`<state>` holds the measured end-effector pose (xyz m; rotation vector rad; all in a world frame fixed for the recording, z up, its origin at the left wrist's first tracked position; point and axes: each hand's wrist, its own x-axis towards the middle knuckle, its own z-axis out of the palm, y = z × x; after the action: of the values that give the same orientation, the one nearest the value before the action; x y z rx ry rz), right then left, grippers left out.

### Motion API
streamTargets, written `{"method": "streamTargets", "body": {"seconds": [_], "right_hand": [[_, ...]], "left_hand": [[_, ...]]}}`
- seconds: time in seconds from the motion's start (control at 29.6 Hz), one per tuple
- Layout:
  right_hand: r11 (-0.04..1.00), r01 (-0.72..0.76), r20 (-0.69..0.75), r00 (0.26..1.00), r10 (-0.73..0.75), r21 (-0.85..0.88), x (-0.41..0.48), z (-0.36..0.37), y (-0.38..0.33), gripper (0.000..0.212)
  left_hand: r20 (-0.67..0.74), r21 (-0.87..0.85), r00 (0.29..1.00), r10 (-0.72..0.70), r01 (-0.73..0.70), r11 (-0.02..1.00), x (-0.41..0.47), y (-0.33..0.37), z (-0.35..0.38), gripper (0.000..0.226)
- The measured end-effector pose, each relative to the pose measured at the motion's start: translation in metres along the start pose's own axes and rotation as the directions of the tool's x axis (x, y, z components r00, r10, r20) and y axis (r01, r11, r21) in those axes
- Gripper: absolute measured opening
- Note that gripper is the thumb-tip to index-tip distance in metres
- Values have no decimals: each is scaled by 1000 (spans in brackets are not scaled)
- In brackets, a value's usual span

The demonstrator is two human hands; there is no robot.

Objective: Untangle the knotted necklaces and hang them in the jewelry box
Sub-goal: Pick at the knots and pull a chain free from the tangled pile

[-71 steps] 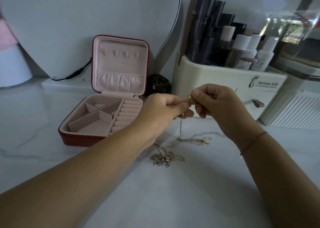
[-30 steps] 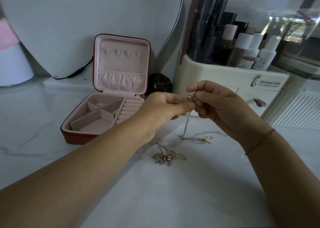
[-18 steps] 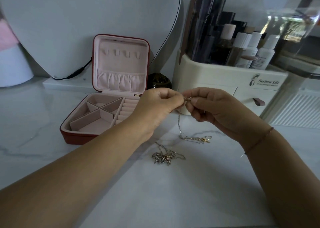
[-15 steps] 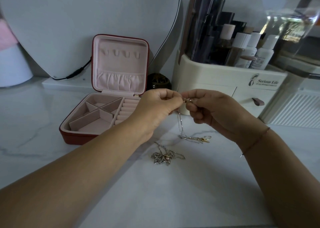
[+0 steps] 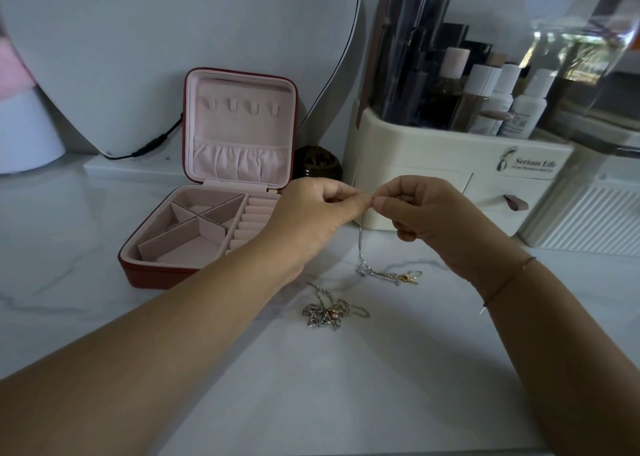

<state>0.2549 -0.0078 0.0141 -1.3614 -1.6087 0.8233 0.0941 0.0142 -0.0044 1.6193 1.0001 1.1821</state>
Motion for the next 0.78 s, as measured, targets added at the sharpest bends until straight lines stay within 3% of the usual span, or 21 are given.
{"method": "streamTargets", "body": {"seconds": [0.17,0.34,0.44,0.54,0.61,0.78], "right_hand": [[995,37,-17,999,-39,-96,-1,5,-1,11],[998,4,13,1000,-4,-70,-1,2,-2,16],[967,-62,96,995,39,248,-1,-1,-3,20],[740,-164,191,980,49,652,1,-7,-3,17],[624,-192,208,977,48,757,2,-10,-4,19],[527,-172,196,980,9,833,2,-10,-8,19]], "left_hand": [[36,-77,997,-72,75,994,0,1,1,11],[255,-407,948,-192,285,868,2,8,2,21],[321,-494,928,-190,335,802,5,6,-2,24],[326,-540,920,-219,371,755,7,4,-5,29],[318,-562,917,-241,387,731,8,4,-7,30],[338,-603,911,-238,404,688,10,2,-9,27]]}}
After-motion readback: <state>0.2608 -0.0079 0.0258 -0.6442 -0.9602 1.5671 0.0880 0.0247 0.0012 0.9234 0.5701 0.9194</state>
